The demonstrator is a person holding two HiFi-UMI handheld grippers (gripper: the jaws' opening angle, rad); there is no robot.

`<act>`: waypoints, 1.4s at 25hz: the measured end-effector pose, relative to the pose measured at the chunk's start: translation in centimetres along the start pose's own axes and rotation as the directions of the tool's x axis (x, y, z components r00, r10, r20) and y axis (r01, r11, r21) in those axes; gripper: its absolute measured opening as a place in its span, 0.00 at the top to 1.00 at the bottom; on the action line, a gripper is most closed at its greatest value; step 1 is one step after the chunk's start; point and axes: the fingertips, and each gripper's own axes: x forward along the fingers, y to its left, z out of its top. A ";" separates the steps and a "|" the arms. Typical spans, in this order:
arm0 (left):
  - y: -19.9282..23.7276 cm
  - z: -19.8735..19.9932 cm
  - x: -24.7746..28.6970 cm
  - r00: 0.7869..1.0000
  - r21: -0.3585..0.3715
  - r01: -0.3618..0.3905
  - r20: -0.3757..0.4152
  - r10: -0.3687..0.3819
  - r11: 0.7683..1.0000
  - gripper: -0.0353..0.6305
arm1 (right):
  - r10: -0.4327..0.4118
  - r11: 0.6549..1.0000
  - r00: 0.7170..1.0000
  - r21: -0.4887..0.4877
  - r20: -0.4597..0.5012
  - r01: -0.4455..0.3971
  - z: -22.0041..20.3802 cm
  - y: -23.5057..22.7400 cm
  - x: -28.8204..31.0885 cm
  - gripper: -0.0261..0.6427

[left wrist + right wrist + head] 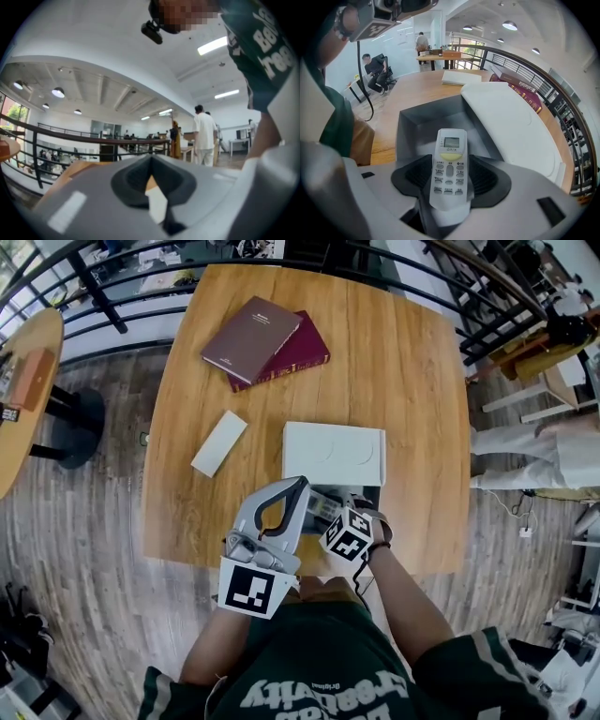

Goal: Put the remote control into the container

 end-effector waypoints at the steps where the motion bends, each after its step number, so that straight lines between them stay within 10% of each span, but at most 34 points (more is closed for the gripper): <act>1: 0.1 0.0 0.0 1.000 0.004 0.002 -0.002 -0.002 1.000 0.95 | -0.004 1.000 1.000 0.007 0.009 0.004 0.1 -0.2 -0.1 0.57; 19: -2.3 2.8 -0.5 0.998 0.063 0.045 0.035 -0.047 0.997 0.95 | -0.174 0.973 0.928 0.202 0.331 0.110 5.4 -0.8 -11.0 0.58; 30: -3.9 4.1 -1.0 0.997 -0.050 0.061 0.057 -0.058 0.997 0.95 | -0.268 0.948 0.802 0.295 0.534 0.120 7.5 -1.4 -19.6 0.59; 35: -4.7 5.0 -1.2 0.995 -0.065 0.078 0.071 -0.074 0.995 0.95 | -0.326 0.938 0.700 0.309 0.636 0.156 8.9 -1.4 -23.9 0.59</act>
